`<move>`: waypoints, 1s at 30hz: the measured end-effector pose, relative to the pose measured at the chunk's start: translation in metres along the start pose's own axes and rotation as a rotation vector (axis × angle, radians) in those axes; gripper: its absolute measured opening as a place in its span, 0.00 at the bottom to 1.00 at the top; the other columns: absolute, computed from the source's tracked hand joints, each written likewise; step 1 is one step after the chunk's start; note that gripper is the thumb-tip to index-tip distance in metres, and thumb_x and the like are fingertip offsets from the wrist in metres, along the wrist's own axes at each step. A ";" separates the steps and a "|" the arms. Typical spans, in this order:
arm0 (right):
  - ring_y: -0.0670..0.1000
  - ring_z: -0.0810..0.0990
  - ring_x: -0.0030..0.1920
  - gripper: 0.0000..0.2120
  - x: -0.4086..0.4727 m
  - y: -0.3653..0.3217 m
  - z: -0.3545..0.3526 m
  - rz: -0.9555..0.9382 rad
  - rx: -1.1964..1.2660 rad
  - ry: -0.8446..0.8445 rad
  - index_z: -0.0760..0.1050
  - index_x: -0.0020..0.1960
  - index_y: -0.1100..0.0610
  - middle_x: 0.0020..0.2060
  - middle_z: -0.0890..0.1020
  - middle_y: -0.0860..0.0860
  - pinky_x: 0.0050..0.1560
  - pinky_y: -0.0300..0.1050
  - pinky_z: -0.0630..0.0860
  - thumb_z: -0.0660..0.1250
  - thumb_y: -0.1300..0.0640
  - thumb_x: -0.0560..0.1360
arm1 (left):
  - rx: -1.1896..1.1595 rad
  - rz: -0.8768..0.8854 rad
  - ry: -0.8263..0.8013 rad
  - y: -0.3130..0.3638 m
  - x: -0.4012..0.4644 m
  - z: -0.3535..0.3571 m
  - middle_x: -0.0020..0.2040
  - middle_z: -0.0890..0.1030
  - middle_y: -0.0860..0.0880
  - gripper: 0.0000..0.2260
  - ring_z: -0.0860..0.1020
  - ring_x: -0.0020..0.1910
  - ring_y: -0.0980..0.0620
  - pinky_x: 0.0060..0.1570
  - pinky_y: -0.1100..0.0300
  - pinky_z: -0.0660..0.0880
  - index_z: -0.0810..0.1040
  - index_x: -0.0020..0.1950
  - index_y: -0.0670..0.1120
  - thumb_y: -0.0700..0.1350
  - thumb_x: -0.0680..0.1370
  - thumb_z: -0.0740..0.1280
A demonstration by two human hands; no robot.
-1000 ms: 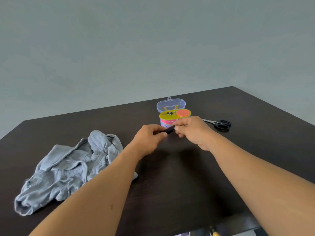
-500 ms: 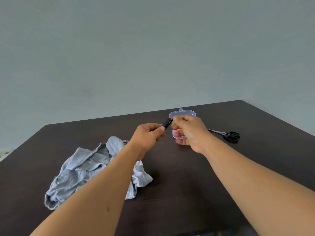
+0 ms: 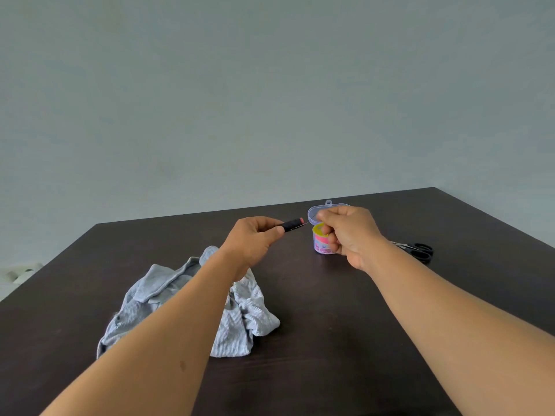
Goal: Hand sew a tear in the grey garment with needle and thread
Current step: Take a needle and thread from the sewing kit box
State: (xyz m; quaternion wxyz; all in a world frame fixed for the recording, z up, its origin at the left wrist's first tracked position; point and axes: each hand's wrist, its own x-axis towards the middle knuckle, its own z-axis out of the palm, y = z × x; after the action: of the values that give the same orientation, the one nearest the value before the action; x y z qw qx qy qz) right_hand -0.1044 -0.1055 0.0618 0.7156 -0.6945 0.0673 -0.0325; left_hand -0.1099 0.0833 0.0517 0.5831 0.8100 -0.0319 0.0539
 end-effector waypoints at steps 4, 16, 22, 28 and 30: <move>0.46 0.70 0.24 0.02 0.004 -0.003 -0.002 0.034 0.186 0.117 0.79 0.47 0.58 0.32 0.77 0.53 0.29 0.40 0.68 0.68 0.60 0.78 | 0.010 -0.011 0.011 -0.001 0.000 -0.011 0.36 0.76 0.52 0.06 0.68 0.32 0.55 0.36 0.62 0.67 0.84 0.47 0.52 0.43 0.80 0.69; 0.55 0.80 0.34 0.05 0.018 -0.003 -0.001 0.068 0.347 0.066 0.75 0.44 0.59 0.31 0.80 0.55 0.43 0.50 0.77 0.61 0.61 0.77 | 0.024 -0.020 0.019 -0.009 0.001 -0.025 0.37 0.75 0.50 0.06 0.69 0.34 0.53 0.35 0.61 0.68 0.83 0.47 0.52 0.42 0.80 0.68; 0.57 0.76 0.47 0.07 0.030 0.022 -0.003 -0.039 -1.027 -0.002 0.76 0.44 0.55 0.43 0.79 0.54 0.49 0.48 0.76 0.61 0.55 0.75 | 0.054 -0.015 0.020 -0.003 0.007 -0.034 0.38 0.76 0.51 0.05 0.69 0.33 0.55 0.35 0.62 0.67 0.83 0.48 0.51 0.41 0.79 0.70; 0.45 0.75 0.55 0.31 0.005 0.009 0.020 -0.156 -0.466 -0.294 0.67 0.73 0.47 0.64 0.76 0.45 0.50 0.40 0.72 0.71 0.62 0.74 | 0.032 -0.027 0.001 0.003 0.011 -0.036 0.40 0.76 0.49 0.04 0.72 0.38 0.53 0.34 0.64 0.67 0.84 0.49 0.50 0.42 0.79 0.70; 0.49 0.80 0.53 0.35 0.001 0.011 0.032 -0.078 -0.222 -0.386 0.63 0.76 0.48 0.63 0.77 0.48 0.44 0.46 0.74 0.73 0.61 0.74 | 0.001 -0.035 -0.026 0.003 0.012 -0.033 0.42 0.77 0.47 0.04 0.73 0.43 0.51 0.35 0.62 0.68 0.84 0.48 0.50 0.43 0.79 0.70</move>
State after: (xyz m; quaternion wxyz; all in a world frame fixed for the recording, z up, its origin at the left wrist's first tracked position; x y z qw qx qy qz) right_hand -0.0994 -0.0732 0.0515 0.6326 -0.7645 -0.0944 0.0809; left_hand -0.0999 0.1135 0.0667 0.5830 0.8114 -0.0252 0.0331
